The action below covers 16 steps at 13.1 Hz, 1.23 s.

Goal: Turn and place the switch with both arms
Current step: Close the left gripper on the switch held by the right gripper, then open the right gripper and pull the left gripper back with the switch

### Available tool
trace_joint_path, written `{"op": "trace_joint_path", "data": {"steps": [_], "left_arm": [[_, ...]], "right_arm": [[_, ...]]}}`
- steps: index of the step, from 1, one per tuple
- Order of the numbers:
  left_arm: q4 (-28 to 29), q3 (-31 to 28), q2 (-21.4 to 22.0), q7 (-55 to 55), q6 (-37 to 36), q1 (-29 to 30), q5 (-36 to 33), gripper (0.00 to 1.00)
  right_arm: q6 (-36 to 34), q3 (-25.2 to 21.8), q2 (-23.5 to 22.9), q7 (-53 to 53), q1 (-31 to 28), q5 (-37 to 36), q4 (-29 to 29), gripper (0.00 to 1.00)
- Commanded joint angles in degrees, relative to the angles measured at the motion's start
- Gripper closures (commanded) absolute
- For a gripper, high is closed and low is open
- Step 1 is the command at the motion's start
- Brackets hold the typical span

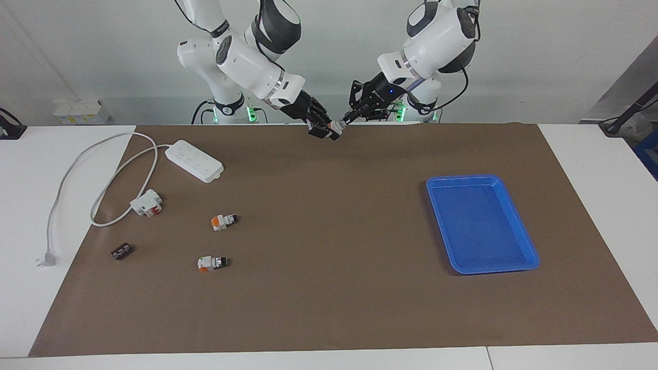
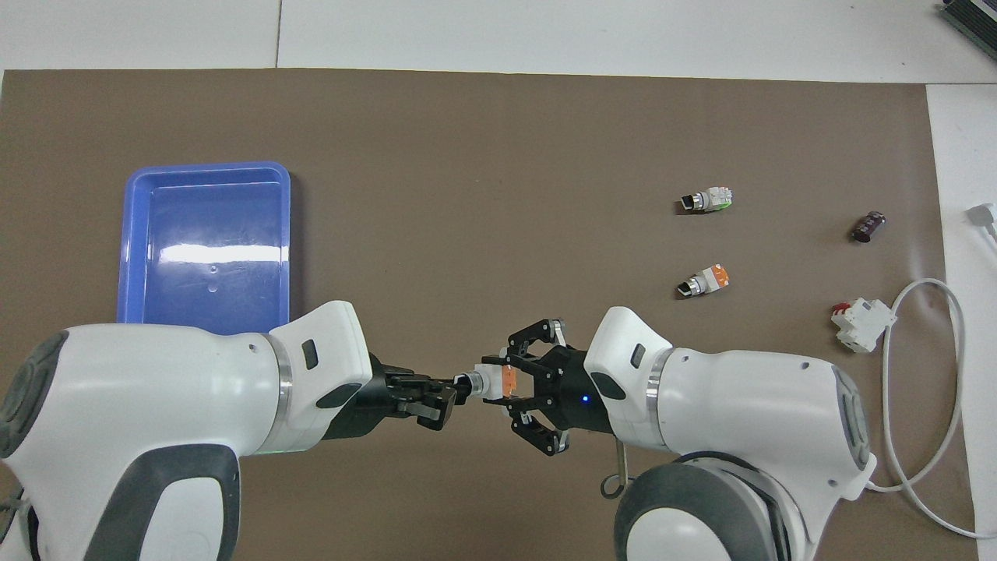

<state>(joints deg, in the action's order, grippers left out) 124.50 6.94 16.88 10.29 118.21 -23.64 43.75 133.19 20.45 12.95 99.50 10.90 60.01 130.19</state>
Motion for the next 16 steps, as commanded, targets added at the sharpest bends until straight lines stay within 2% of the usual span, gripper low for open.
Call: {"op": "trace_joint_path", "data": {"steps": [1,3,5,9,14,15,16], "left_arm": [[0.8,0.4,0.8,8.8,-2.0,1.8,-1.1,1.0],[-0.6,0.4,0.8,9.3,-2.3,1.7,-2.0,1.0],[-0.5,0.4,0.8,12.7,-2.4,1.9,-6.6,1.0],[-0.3,0.3,1.0,12.6,-5.6,3.3,-6.8,1.0],[-0.6,0.4,0.9,12.3,-5.6,3.5,-6.8,1.0],[-0.7,0.4,0.9,12.3,-5.7,3.4,-6.8,1.0],[-0.6,0.4,0.9,12.3,-5.6,3.4,-6.8,1.0]], "right_arm": [[1.4,0.3,0.1,-1.9,-0.2,1.5,-1.3,1.0],[1.4,0.3,0.0,-1.9,-0.2,1.5,-1.3,1.0],[1.4,0.3,0.1,-2.1,-0.2,1.5,-1.3,1.0],[1.5,0.4,0.1,-3.6,-0.1,1.1,-1.3,1.0],[2.2,0.5,0.1,-3.6,-0.1,0.8,-1.3,1.0],[3.8,0.6,0.6,-3.3,-0.1,0.4,-1.3,0.78],[5.3,0.6,1.0,-3.3,-0.1,0.0,-1.3,0.07]]}}
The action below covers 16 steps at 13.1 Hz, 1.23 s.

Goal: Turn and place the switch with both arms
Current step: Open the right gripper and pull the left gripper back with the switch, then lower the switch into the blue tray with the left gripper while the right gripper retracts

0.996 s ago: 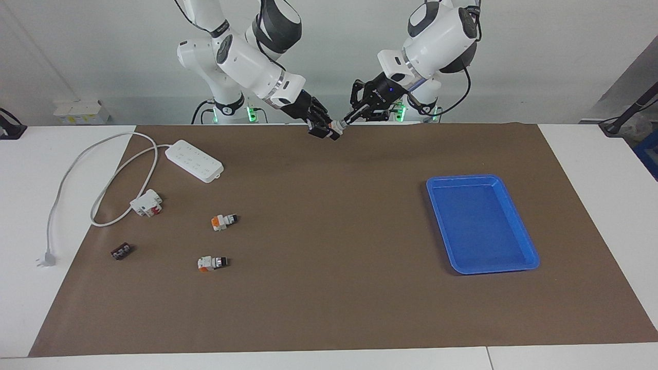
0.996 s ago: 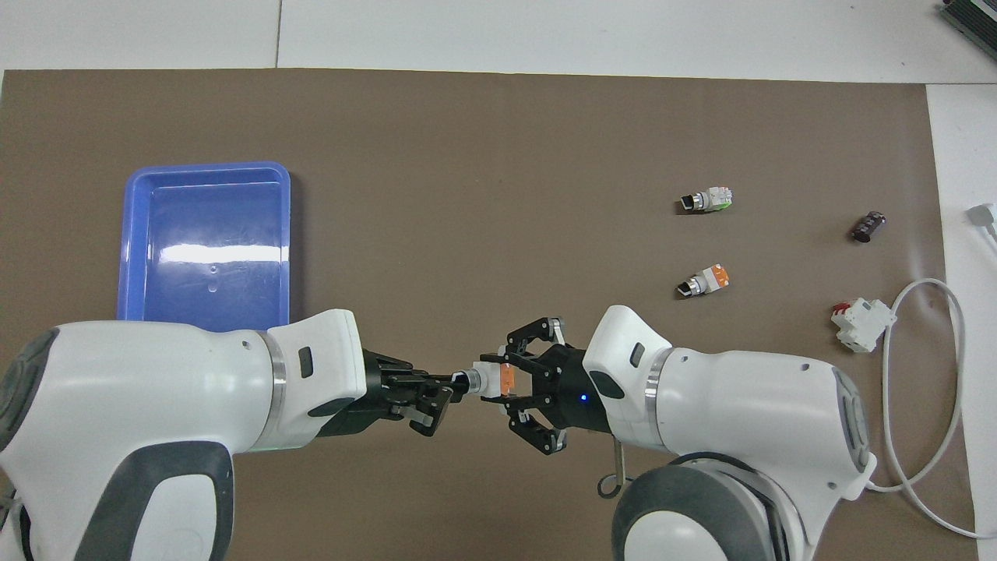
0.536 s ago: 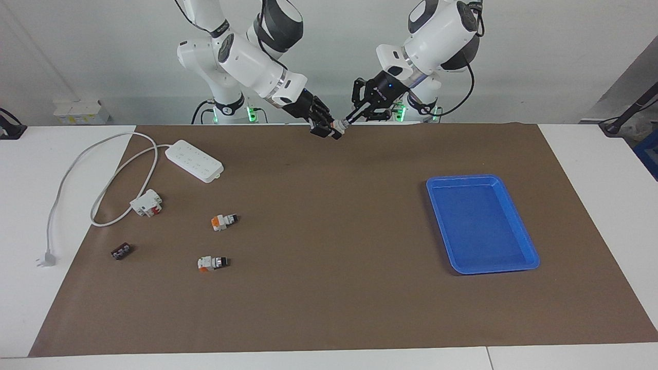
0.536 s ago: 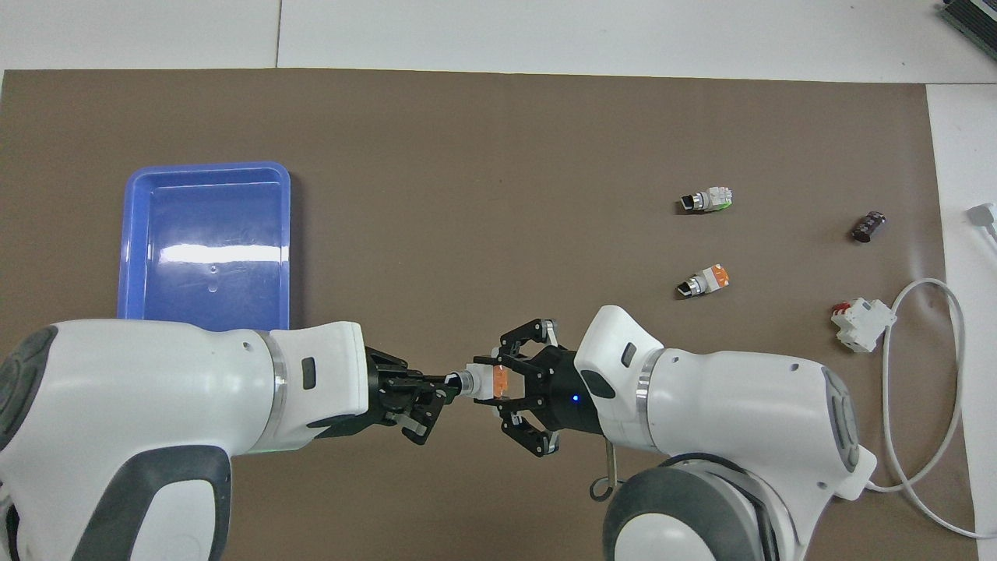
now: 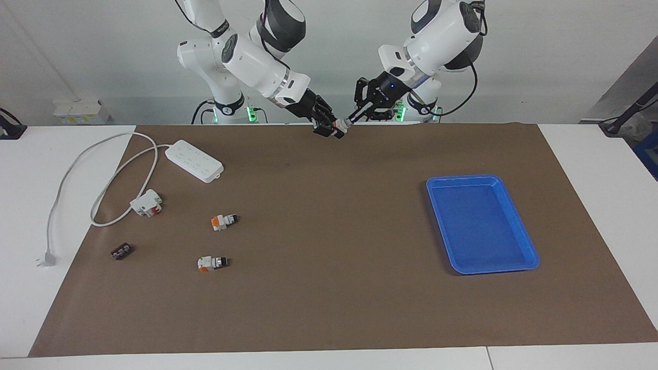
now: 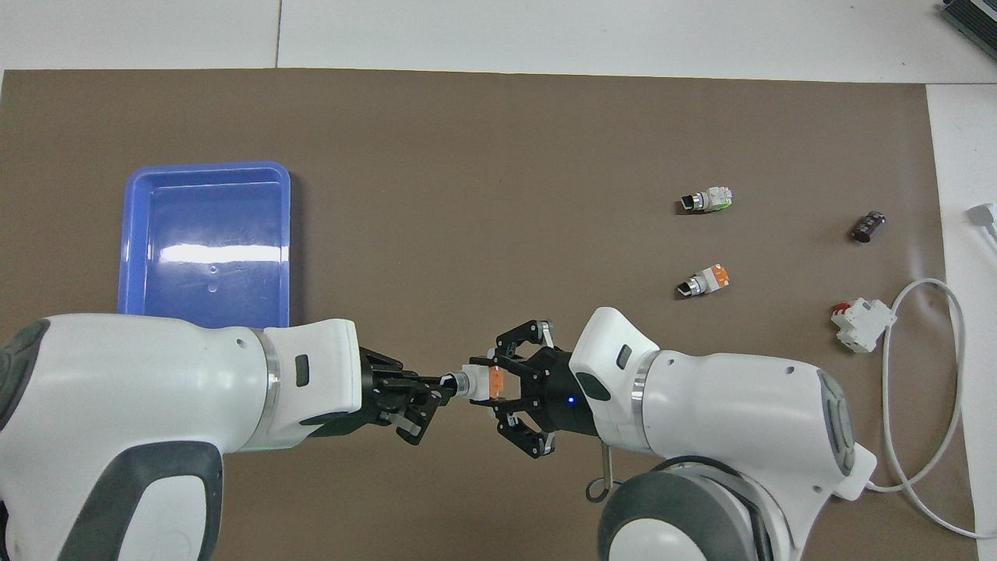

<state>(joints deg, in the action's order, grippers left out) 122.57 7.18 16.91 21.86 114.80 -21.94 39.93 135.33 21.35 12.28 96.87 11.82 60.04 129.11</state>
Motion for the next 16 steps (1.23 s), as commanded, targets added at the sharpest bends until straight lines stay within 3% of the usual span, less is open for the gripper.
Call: {"op": "trace_joint_path", "data": {"steps": [1,4,7,9,12,16], "left_arm": [[1.3,0.1,0.8,0.6,-2.1,1.5,-2.9,1.0],[1.4,0.1,0.8,-0.7,-2.0,1.3,-3.0,1.0],[1.4,0.0,0.8,-3.0,-2.6,4.9,-5.8,1.0],[1.3,-0.1,0.6,-4.2,-2.7,8.6,-10.2,1.0],[0.6,0.0,-0.3,-8.3,-2.7,14.8,-23.7,1.0],[2.6,-0.1,0.2,-8.7,-6.4,20.5,-33.6,1.0]], "right_arm": [[4.2,-0.3,1.6,-0.5,-0.5,0.0,-0.3,0.0],[6.4,-0.3,1.3,-0.5,-0.5,-1.3,-0.7,0.0],[5.8,-0.5,0.6,-0.9,-3.1,-7.3,-2.4,0.0],[5.7,-0.5,-0.3,-1.0,-5.4,-9.2,-3.5,0.0],[5.3,-0.5,-0.6,-1.1,-11.0,-14.8,-5.3,0.0],[-5.8,-0.5,-2.0,-1.1,-21.3,-25.5,-9.9,0.0]]}}
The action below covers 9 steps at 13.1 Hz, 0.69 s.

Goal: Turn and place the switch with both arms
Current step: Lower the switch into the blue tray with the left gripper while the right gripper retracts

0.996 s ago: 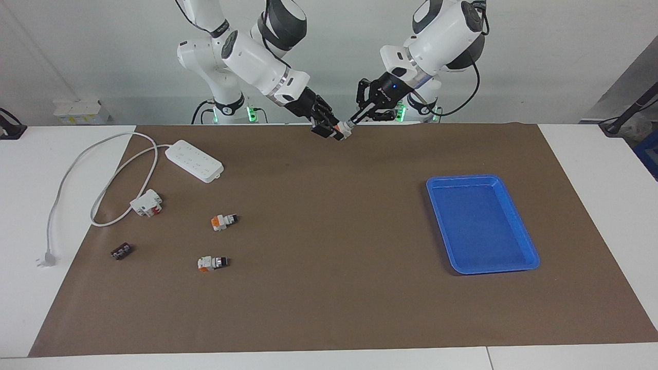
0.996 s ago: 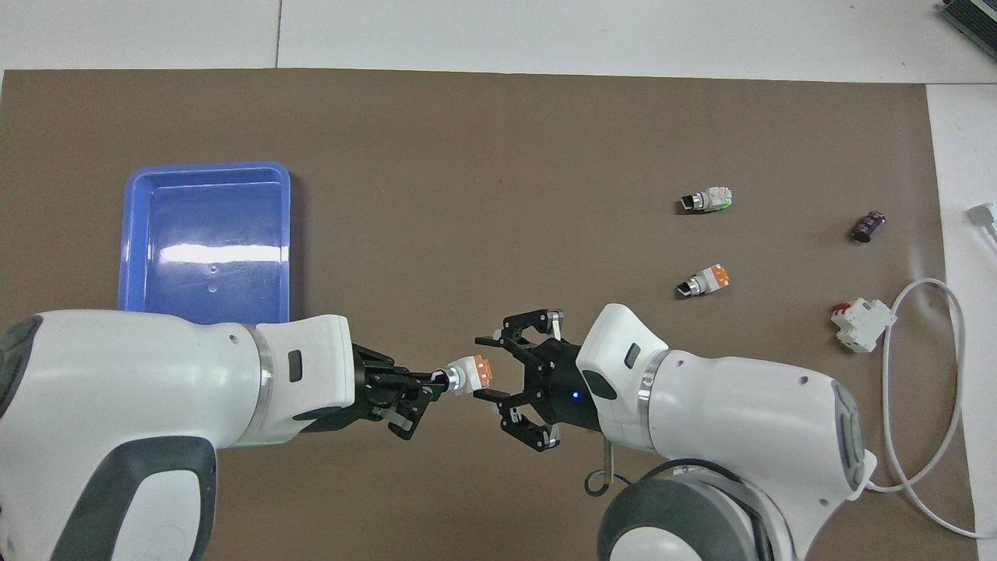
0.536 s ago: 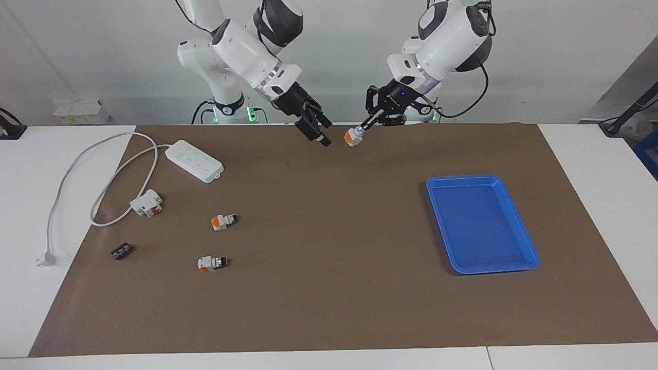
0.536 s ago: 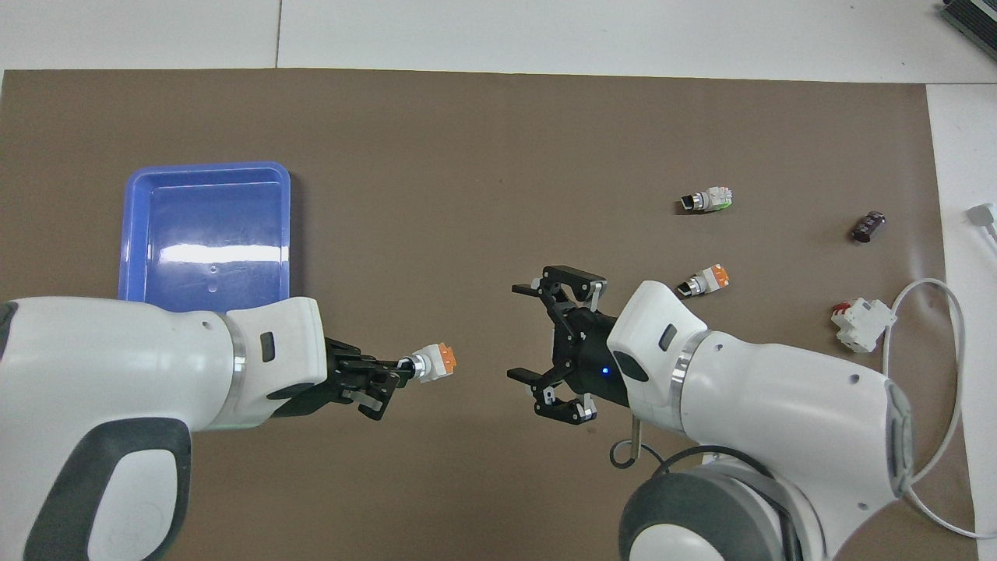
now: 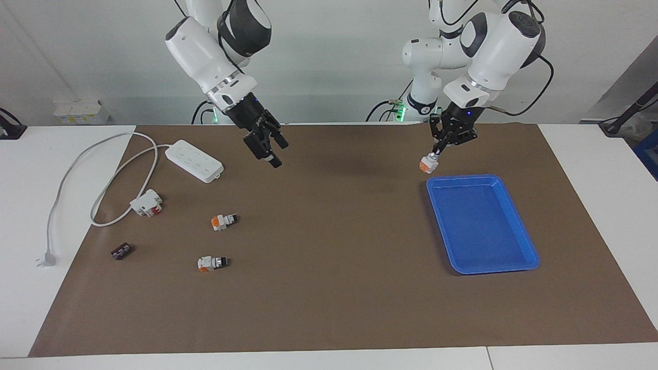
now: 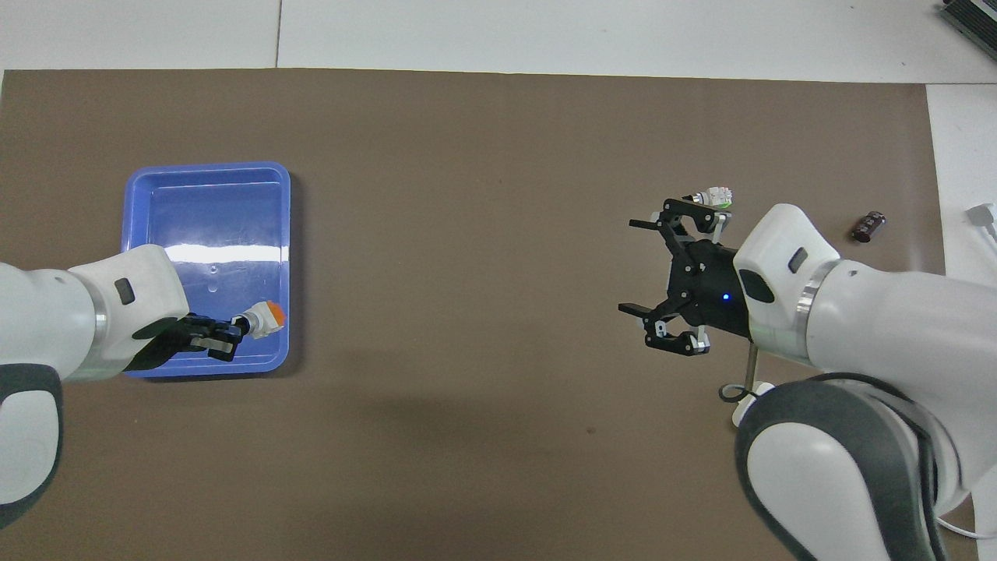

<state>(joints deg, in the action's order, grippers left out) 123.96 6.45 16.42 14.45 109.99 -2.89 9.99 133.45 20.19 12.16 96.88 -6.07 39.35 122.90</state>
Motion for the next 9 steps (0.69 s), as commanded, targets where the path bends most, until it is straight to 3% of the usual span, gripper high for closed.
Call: {"op": "trace_joint_path", "data": {"steps": [1,5,9], "left_arm": [[1.8,0.7,0.7,-1.4,-1.5,3.7,-3.9,1.0],[2.7,0.8,-2.4,-1.6,0.9,8.4,-9.1,1.0],[3.0,0.8,-10.9,-2.9,9.5,10.6,-9.1,1.0]], "right_arm": [[-7.2,0.6,-2.1,-2.1,-5.2,-8.7,-5.7,0.0],[-11.4,0.6,-2.3,-19.3,-6.9,-18.2,-7.0,0.0],[-12.0,0.6,-3.0,-32.0,-7.9,-20.5,-9.3,0.0]]}}
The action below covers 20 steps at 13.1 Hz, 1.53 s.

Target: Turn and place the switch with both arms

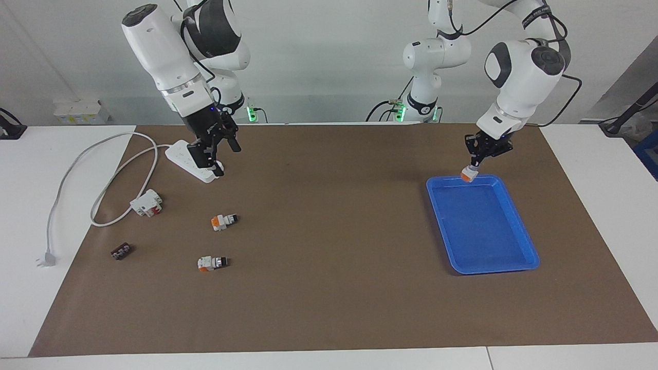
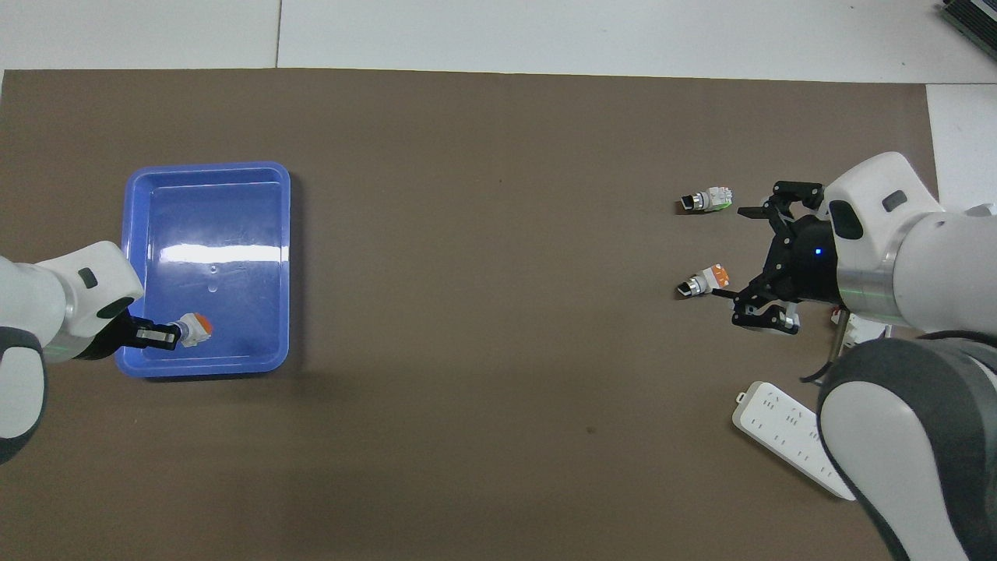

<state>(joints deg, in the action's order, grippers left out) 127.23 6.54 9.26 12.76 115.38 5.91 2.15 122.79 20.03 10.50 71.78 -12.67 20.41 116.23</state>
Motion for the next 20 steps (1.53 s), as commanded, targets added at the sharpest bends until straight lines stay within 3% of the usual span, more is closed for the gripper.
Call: {"op": "trace_joint_path", "data": {"steps": [1,3,5,7,8,9,13,16,20], "left_arm": [[-0.6,0.6,-4.9,-1.2,5.5,1.9,-1.3,1.0],[-0.9,0.4,-6.1,-1.2,7.4,2.5,-1.4,1.0],[-1.0,0.4,-6.1,-1.2,7.4,3.6,-1.4,1.0],[-2.9,0.4,-6.4,-1.2,5.5,3.7,-1.4,0.5],[-5.7,0.4,-7.7,-1.2,3.4,3.6,-1.6,0.35],[-9.3,0.4,-9.0,-1.2,0.2,3.5,-1.6,0.27],[-23.5,0.3,-13.7,-1.4,-11.9,2.7,-2.1,0.25],[-27.5,0.8,-13.8,-2.2,-15.6,2.1,-5.0,0.25],[-31.9,0.9,-12.3,-2.3,-23.0,0.2,-5.0,0.22]], "right_arm": [[-1.6,0.8,-1.4,-11.1,-1.3,-1.7,-3.2,0.0],[-1.7,-0.2,-1.5,-19.4,0.2,-1.9,-4.0,0.0],[-1.8,-5.0,-2.3,-26.7,3.6,-4.0,-6.6,0.0],[-1.2,-8.8,-4.2,-32.9,7.7,-7.7,-9.5,0.0],[-1.2,-11.6,-5.2,-35.6,11.1,-10.2,-11.0,0.0],[-1.1,-13.9,-5.8,-40.4,13.3,-12.0,-12.3,0.01],[1.1,-16.1,-7.9,-57.8,15.2,-14.6,-13.3,0.01],[-0.3,-19.5,-8.0,-71.1,17.7,-19.5,-13.3,0.02],[-18.6,-19.9,-8.4,-81.4,17.3,-22.6,-18.3,0.02]]}}
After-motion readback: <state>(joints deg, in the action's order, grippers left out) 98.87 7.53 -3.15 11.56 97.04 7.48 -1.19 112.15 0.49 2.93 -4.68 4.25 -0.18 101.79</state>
